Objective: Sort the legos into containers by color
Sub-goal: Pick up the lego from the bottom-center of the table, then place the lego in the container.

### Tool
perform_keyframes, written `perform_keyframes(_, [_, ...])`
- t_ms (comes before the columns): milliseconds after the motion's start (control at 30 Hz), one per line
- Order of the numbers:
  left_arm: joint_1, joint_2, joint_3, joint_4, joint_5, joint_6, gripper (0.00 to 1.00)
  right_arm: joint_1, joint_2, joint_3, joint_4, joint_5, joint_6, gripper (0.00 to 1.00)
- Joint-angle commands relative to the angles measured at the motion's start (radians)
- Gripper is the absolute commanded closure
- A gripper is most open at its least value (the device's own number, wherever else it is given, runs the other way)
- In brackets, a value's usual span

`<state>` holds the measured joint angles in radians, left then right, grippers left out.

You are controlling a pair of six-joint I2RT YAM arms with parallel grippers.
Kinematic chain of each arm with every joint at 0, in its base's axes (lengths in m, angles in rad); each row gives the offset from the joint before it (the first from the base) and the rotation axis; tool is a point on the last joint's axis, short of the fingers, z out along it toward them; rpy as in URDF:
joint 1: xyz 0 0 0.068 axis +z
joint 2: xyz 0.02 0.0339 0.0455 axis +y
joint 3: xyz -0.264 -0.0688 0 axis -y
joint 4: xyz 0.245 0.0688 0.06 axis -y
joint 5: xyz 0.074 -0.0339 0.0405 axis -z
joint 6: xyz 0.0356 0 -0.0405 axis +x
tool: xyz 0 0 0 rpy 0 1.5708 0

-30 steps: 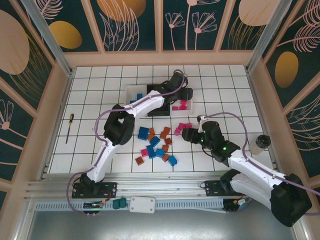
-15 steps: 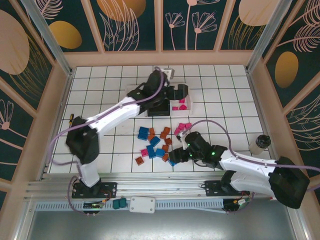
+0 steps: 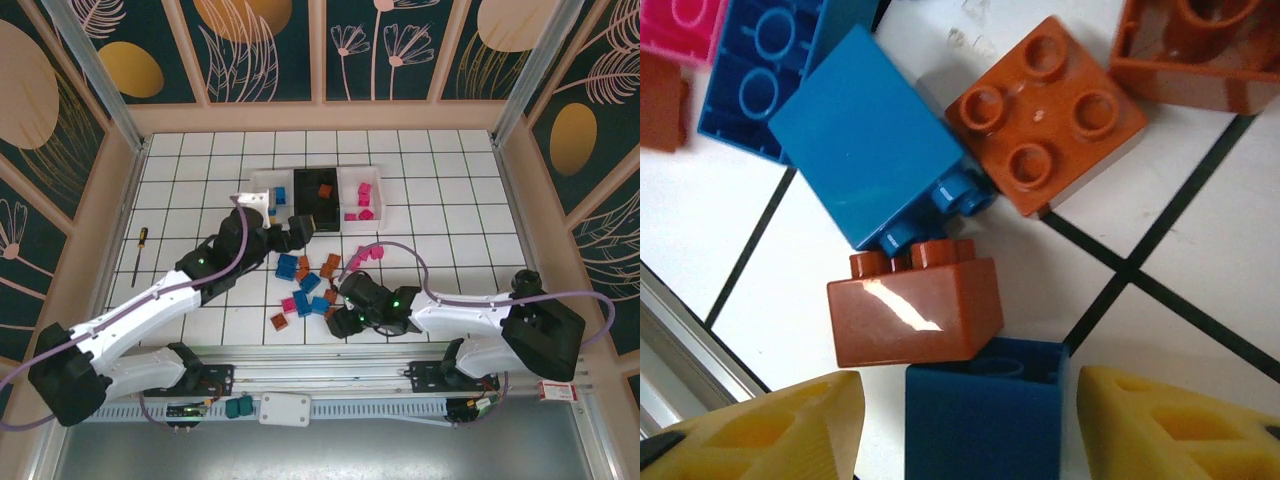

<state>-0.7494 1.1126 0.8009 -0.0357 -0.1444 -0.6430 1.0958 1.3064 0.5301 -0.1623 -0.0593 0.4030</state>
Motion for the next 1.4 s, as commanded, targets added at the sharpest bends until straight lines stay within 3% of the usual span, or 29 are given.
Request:
perform_keyframes(0, [-0.004, -0.073, -0.062, -0.035, -0.093, -0.04, 0.01, 0.026, 0.016, 0.033, -0.076, 0.04, -0.002, 0.45])
perform_keyframes(267, [-0.004, -0.141, -0.14, -0.104, -0.152, -0.052, 0.01, 0.028, -0.11, 0.056, -0.138, 0.07, 0.007, 0.7])
perform_keyframes(367, [-0.003, -0.159, -0.172, -0.122, -0.157, -0.059, 0.01, 0.002, -0.172, 0.096, -0.157, 0.099, -0.02, 0.74])
perform_keyframes(500, [-0.002, -0.191, -0.228, -0.145, -0.167, -0.096, 0.01, -0.113, -0.164, 0.21, -0.078, 0.043, -0.12, 0.75])
perform_keyframes(600, [-0.001, -0.223, -0.265, -0.165, -0.187, -0.135, 0.01, -0.177, -0.052, 0.336, 0.042, -0.015, -0.192, 0.76])
perform_keyframes(767, [-0.003, -0.28, -0.299, -0.217, -0.21, -0.188, 0.01, -0.271, 0.272, 0.612, 0.213, -0.124, -0.237, 0.76])
perform_keyframes(1067, [-0.003, -0.302, -0.361, -0.225, -0.135, -0.217, 0.01, -0.344, 0.806, 1.164, 0.13, -0.149, -0.192, 0.74])
perform_keyframes(1233, [-0.003, -0.269, -0.387, -0.197, -0.095, -0.219, 0.01, -0.348, 0.94, 1.35, 0.108, -0.128, -0.158, 0.59])
perform_keyframes(1367, [-0.002, -0.232, -0.38, -0.185, -0.07, -0.201, 0.01, -0.359, 0.962, 1.429, 0.106, -0.151, -0.124, 0.46])
